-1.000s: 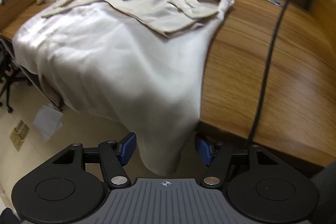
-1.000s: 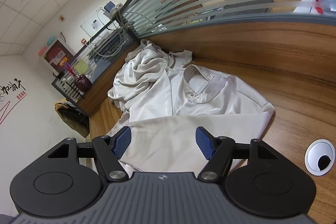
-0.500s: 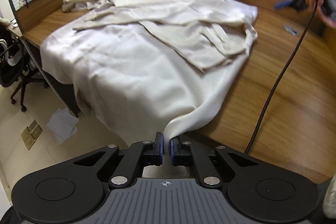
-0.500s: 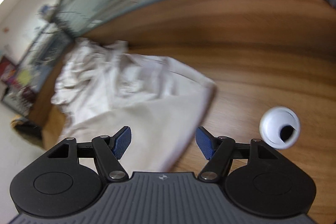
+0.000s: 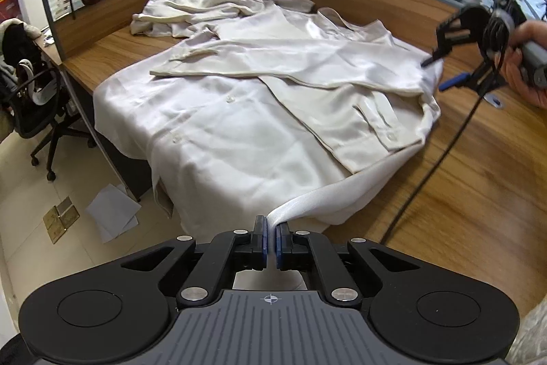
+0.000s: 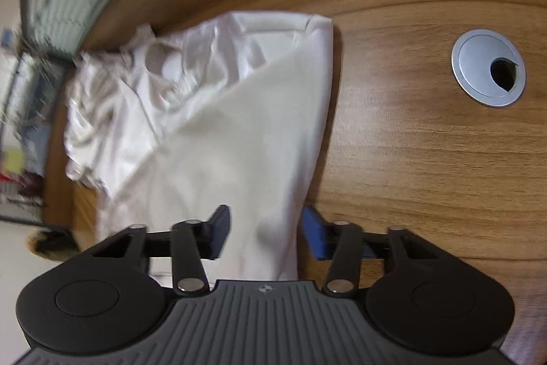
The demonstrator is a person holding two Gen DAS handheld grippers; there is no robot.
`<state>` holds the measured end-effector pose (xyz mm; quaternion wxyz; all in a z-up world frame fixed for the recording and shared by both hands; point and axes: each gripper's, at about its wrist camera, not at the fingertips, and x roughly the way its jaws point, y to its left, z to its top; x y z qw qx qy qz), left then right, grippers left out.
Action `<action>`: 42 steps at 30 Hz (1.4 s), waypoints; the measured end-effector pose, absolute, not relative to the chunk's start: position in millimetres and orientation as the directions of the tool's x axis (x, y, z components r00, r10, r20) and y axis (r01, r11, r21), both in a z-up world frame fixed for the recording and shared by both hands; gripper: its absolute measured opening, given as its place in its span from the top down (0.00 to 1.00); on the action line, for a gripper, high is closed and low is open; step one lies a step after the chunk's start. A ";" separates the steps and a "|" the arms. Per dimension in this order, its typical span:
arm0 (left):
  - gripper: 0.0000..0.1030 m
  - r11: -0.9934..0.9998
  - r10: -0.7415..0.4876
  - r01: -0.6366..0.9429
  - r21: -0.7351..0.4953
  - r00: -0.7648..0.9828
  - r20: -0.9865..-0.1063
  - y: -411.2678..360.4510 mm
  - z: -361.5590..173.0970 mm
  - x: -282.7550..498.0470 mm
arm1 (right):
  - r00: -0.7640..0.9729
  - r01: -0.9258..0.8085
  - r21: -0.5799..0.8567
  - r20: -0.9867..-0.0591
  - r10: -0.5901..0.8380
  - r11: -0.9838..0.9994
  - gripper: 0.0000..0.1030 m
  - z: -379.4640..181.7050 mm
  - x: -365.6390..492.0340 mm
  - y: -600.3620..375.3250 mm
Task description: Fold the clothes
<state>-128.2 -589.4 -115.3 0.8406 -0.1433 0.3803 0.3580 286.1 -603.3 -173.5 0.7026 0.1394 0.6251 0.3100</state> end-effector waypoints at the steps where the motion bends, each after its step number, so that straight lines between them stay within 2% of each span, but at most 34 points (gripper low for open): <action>1: 0.93 0.701 0.497 -0.713 0.030 0.457 -0.738 -587.6 -113.8 -128.8 | 0.036 -0.267 0.570 -0.800 0.599 0.777 0.56 -173.5 284.1 -600.3; 2: 0.93 0.699 0.499 -0.714 0.027 0.461 -0.733 -585.9 -112.3 -129.5 | 0.041 -0.272 0.558 -0.807 0.589 0.784 0.67 -174.1 282.3 -597.4; 3: 0.94 0.698 0.499 -0.716 0.021 0.465 -0.731 -584.3 -110.7 -130.2 | 0.044 -0.275 0.548 -0.814 0.580 0.790 0.90 -174.8 281.2 -595.2; 4: 0.94 0.697 0.499 -0.717 0.017 0.468 -0.729 -582.4 -109.0 -130.5 | 0.047 -0.276 0.539 -0.819 0.571 0.796 0.98 -175.4 280.0 -593.8; 5: 0.94 0.695 0.502 -0.719 0.014 0.472 -0.724 -580.3 -107.1 -131.1 | 0.057 -0.274 0.533 -0.822 0.566 0.801 0.98 -175.3 278.6 -593.1; 15: 0.94 0.670 0.530 -0.742 -0.015 0.493 -0.690 -546.8 -92.0 -140.1 | 0.124 -0.283 0.561 -0.783 0.610 0.778 0.99 -147.2 277.9 -577.9; 22: 0.94 0.620 0.552 -0.783 -0.042 0.475 -0.686 -506.7 -85.7 -149.9 | 0.138 -0.331 0.578 -0.753 0.644 0.746 0.99 -123.2 280.1 -530.8; 30: 0.94 0.567 0.542 -0.823 -0.049 0.417 -0.730 -444.5 -92.4 -157.8 | 0.106 -0.408 0.527 -0.784 0.611 0.746 0.99 -126.0 276.7 -443.5; 35: 0.92 0.600 0.448 -0.799 -0.034 0.371 -0.813 -408.4 -115.6 -154.6 | 0.072 -0.482 0.443 -0.840 0.538 0.756 0.99 -139.8 273.2 -392.5; 38: 0.86 0.613 0.410 -0.789 -0.038 0.359 -0.839 -392.4 -122.6 -157.2 | 0.070 -0.548 0.378 -0.868 0.492 0.746 0.94 -142.6 270.4 -373.7; 41: 0.75 0.620 0.413 -0.783 -0.043 0.373 -0.831 -379.0 -118.8 -165.5 | 0.088 -0.582 0.371 -0.856 0.510 0.723 0.71 -129.9 270.9 -375.9; 42: 0.74 0.620 0.413 -0.783 -0.046 0.375 -0.830 -373.7 -117.1 -168.5 | 0.102 -0.578 0.377 -0.847 0.522 0.724 0.69 -123.3 272.8 -382.0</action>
